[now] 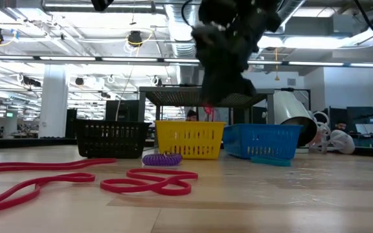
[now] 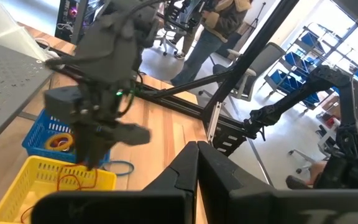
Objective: Pick & Place Office Desk Supplies
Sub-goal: Put the red rubber band into the yellow basket, then put the blue rubber band into the yellow basket
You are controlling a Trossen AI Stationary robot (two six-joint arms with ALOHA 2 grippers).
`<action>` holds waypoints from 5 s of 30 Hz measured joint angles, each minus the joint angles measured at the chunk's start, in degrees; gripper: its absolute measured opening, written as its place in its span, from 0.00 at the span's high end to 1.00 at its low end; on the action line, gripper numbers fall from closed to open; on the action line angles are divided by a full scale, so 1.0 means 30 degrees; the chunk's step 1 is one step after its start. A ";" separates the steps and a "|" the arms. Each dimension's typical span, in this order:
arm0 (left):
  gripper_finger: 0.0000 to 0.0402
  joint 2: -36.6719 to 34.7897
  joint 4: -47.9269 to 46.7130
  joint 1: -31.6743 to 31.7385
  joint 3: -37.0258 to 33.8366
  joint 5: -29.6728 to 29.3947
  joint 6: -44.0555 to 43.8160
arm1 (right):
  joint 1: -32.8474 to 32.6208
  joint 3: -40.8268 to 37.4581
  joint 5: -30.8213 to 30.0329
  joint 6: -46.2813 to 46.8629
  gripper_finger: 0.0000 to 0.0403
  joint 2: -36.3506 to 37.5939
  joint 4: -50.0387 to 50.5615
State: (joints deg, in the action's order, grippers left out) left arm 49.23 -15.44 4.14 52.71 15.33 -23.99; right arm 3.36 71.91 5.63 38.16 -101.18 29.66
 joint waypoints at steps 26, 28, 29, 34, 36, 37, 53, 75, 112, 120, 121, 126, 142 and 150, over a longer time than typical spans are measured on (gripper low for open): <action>0.99 -0.0003 -0.0066 -0.0007 -0.0015 -0.0007 0.0058 | -0.3380 0.2335 -0.7245 -1.5320 0.74 -0.1452 -0.0113; 0.99 0.0000 -0.0073 -0.0007 -0.0015 -0.0007 0.0058 | -0.3510 0.2423 -0.7548 -1.6514 0.74 -0.1444 0.0130; 0.99 0.0000 -0.0073 -0.0007 -0.0015 -0.0007 0.0058 | -0.3506 0.2423 -0.7747 -1.6951 0.74 -0.1444 0.0380; 0.99 0.0000 -0.0073 -0.0007 -0.0015 -0.0007 0.0061 | -0.3491 0.2416 -0.9265 -1.8872 0.73 -0.1452 0.0783; 0.99 0.0000 -0.0068 -0.0007 -0.0015 -0.0007 0.0058 | -0.3498 0.2416 -0.9796 -1.9510 0.73 -0.1452 0.0751; 0.99 0.0000 -0.0068 -0.0007 -0.0010 -0.0009 0.0058 | -0.3513 0.2416 -0.9967 -1.9710 0.73 -0.1452 0.0673; 0.99 0.0000 -0.0070 -0.0007 -0.0010 -0.0007 0.0054 | -0.4232 0.2404 -1.1349 -1.6305 0.73 -0.1227 0.0684; 0.99 0.0000 -0.0036 0.0000 -0.0007 0.0619 0.0903 | -0.7392 0.2409 -0.6209 0.7996 0.73 -0.0123 0.9312; 0.99 0.0000 -0.0058 0.0000 -0.0007 0.3031 0.0720 | -0.6256 0.2423 -0.3819 0.8417 0.84 -0.5386 0.6790; 0.99 -0.0004 -0.0058 -0.0007 -0.0007 0.3031 0.0714 | -0.6184 0.2416 -0.3714 0.7799 0.98 -0.5393 0.6683; 0.99 -0.0005 -0.0058 -0.0001 -0.0007 0.3031 0.0708 | -0.6180 0.2415 -0.3611 0.7767 0.99 -0.5393 0.6645; 0.99 -0.0005 -0.0058 0.0000 -0.0007 0.3031 0.0712 | -0.6374 0.2365 -0.3463 0.7619 0.99 -0.5291 0.6343; 0.99 -0.0007 -0.0066 -0.0006 -0.0007 0.3024 0.0865 | -0.8074 0.2383 -0.3805 0.7785 1.00 -0.0670 0.3103; 0.99 -0.0007 0.0036 0.0000 -0.0007 0.2994 0.1428 | -0.5863 0.2409 -0.5007 0.5371 1.00 0.0939 0.2145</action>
State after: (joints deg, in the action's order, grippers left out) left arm 49.21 -15.33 4.14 52.69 24.32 -19.70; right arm -14.23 79.13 -9.39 54.27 -98.37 36.10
